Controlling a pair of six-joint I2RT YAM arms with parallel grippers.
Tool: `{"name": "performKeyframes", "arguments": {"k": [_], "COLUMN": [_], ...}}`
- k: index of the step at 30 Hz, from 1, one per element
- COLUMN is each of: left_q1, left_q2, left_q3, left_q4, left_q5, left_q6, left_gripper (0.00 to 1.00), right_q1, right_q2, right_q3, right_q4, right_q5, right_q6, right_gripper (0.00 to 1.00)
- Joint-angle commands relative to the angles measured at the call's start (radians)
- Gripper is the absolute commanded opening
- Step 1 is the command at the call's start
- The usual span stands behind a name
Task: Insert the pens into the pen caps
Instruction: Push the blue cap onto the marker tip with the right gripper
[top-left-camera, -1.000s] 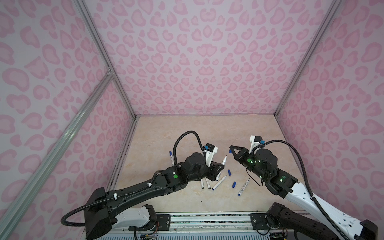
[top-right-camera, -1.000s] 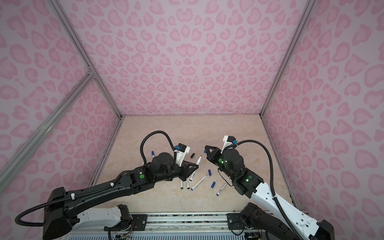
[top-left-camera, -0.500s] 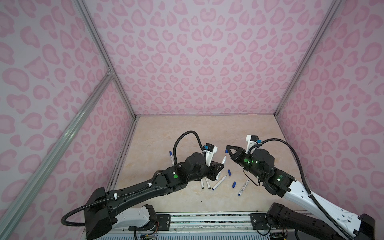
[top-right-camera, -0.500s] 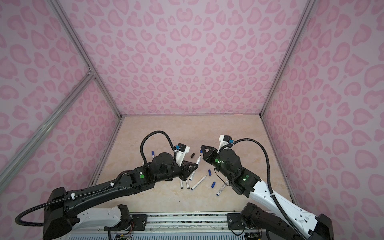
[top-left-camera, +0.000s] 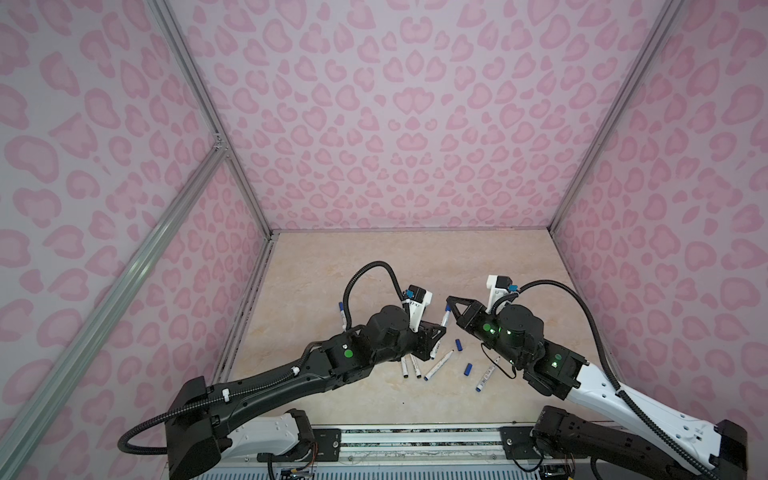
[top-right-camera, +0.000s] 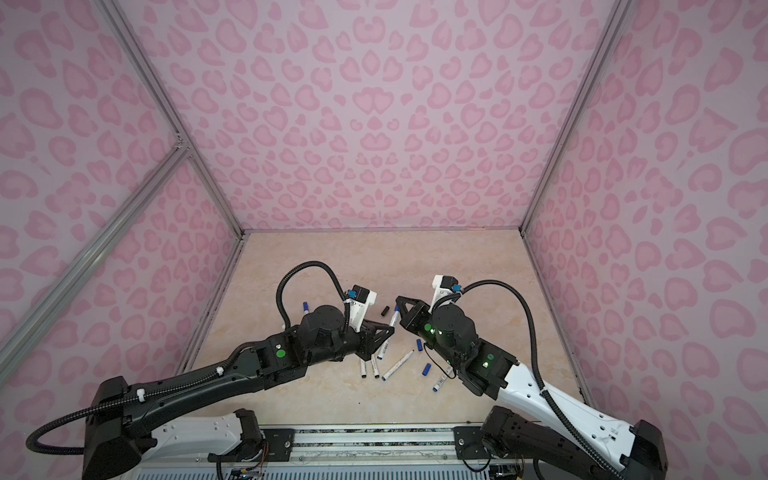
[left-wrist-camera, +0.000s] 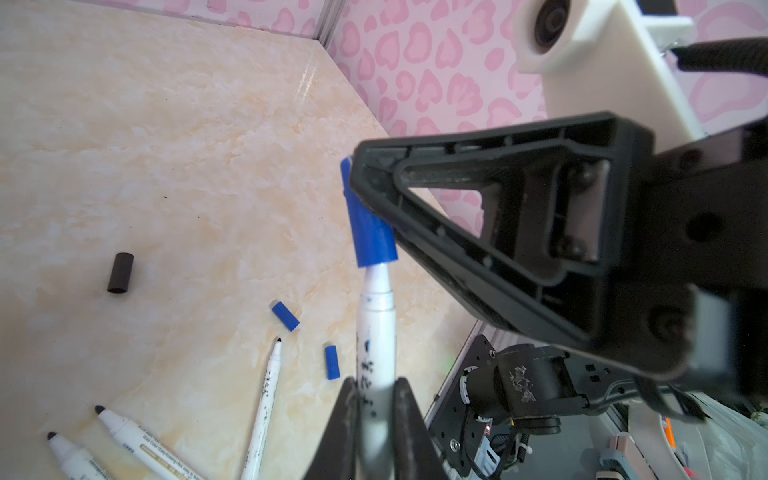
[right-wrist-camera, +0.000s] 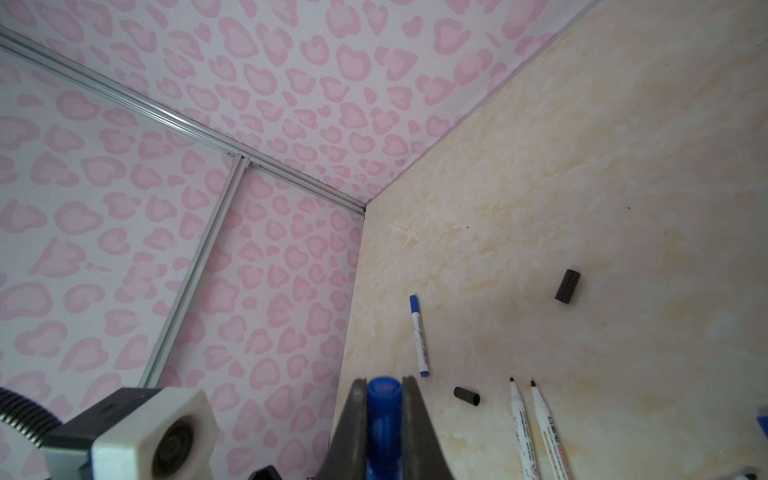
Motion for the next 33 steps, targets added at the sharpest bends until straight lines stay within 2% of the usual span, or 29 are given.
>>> {"name": "performKeyframes", "arguments": {"k": [1, 16, 28, 33], "left_q1": [0.001, 0.019, 0.048, 0.069], "left_q2": [0.008, 0.005, 0.030, 0.012], "left_q3": [0.016, 0.024, 0.045, 0.032], "left_q4": [0.022, 0.009, 0.009, 0.017], "left_q5": [-0.003, -0.044, -0.025, -0.003], "left_q6": [0.003, -0.016, -0.026, -0.034], "left_gripper": [0.03, 0.03, 0.03, 0.03], "right_q1": [0.002, 0.015, 0.065, 0.065], "right_q2": [-0.006, -0.011, 0.019, -0.014], "right_q3": [0.017, -0.042, -0.035, -0.077], "right_q4": [-0.008, 0.033, 0.052, 0.071], "right_q5": [0.036, 0.024, 0.043, 0.069], "right_q6": [-0.015, 0.013, 0.003, -0.008], "right_gripper": [0.04, 0.04, 0.04, 0.06]}}
